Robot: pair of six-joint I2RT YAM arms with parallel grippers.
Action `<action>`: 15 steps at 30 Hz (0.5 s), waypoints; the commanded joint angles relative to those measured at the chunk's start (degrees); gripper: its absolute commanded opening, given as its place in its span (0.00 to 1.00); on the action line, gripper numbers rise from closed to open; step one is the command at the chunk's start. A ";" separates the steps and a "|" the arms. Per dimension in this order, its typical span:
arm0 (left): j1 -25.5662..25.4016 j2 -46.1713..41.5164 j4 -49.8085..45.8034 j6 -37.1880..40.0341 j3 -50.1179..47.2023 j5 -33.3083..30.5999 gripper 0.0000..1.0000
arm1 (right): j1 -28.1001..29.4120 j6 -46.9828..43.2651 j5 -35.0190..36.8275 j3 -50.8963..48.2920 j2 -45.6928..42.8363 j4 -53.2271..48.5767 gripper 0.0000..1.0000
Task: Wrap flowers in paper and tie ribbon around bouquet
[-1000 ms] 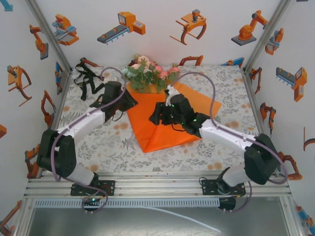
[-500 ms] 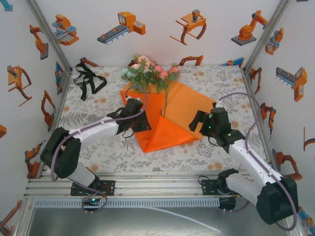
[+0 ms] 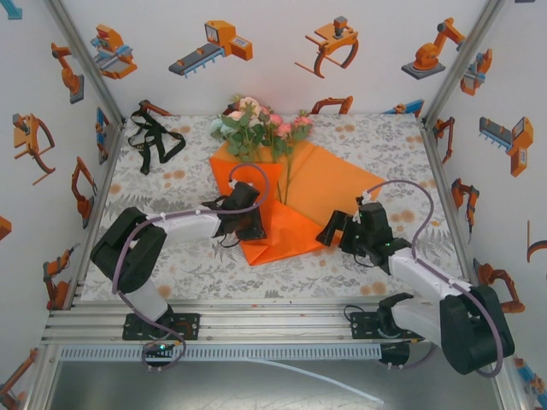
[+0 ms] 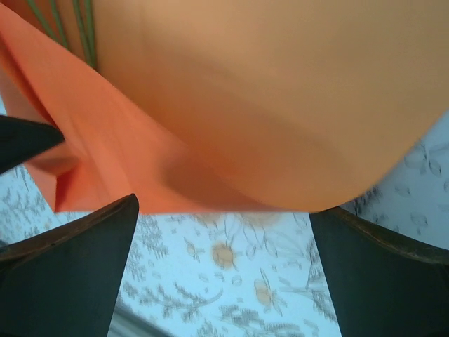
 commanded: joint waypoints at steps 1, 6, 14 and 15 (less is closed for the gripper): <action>-0.47 0.94 0.26 -1.13 -1.58 -0.28 0.26 | -0.14 1.21 1.15 -2.19 3.73 11.19 0.99; -0.53 1.30 0.21 -0.91 -1.29 -0.54 0.26 | 0.91 3.07 3.18 -6.38 7.25 26.56 0.91; -0.57 1.37 -0.54 -0.43 -0.73 -1.89 0.25 | 4.00 6.91 5.54 -7.78 0.35 23.85 0.75; -0.54 1.44 -0.48 -0.49 -0.66 -1.90 0.25 | 4.18 6.87 5.63 -7.66 -1.96 21.12 0.79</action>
